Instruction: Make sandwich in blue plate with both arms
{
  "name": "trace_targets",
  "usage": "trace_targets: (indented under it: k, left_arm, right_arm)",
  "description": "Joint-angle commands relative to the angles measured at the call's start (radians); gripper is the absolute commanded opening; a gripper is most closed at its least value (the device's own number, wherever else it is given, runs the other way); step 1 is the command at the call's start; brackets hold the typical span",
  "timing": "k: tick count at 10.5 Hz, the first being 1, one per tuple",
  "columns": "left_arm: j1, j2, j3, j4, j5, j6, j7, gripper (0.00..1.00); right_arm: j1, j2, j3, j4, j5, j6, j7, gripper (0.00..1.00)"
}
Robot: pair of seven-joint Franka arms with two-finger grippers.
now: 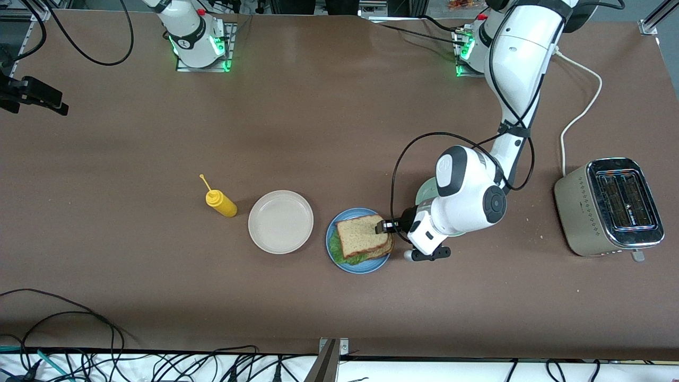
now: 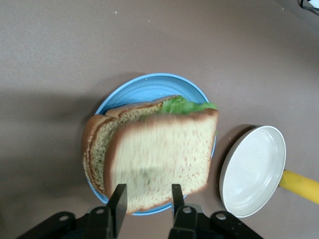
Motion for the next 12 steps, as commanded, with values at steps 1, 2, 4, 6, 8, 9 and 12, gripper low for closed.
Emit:
trace_targets:
  k: [1,2,4,6,8,9,12]
  left_arm:
    - [0.0,0.005,0.003,-0.006,-0.017,0.003,0.035,1.0]
    - [0.003,-0.002,0.003,-0.014,-0.018,0.0,0.033,1.0]
    - [0.022,-0.033,0.022,-0.023,-0.015,-0.035,0.029,1.0]
    - [0.049,-0.103,0.088,-0.028,0.018,-0.191,0.032,1.0]
    - [0.094,-0.201,0.087,-0.028,0.189,-0.303,0.032,1.0]
    - [0.091,-0.243,0.078,-0.028,0.292,-0.325,0.03,1.0]
    - [0.14,-0.342,0.076,-0.032,0.321,-0.422,0.029,1.0]
  right_arm:
    - [-0.007,0.005,0.0,0.017,0.007,-0.014,-0.001,1.0]
    - [-0.007,0.008,0.002,0.017,0.007,-0.011,-0.001,1.0]
    - [-0.009,0.016,0.0,0.017,0.006,-0.01,-0.001,1.0]
    - [-0.009,0.016,0.0,0.017,0.006,-0.008,-0.001,1.0]
    - [-0.012,0.02,0.0,0.017,0.006,-0.002,-0.001,1.0]
    - [-0.013,0.022,-0.001,0.017,0.006,-0.003,-0.003,1.0]
    - [-0.012,0.021,0.0,0.017,0.006,-0.003,-0.001,1.0]
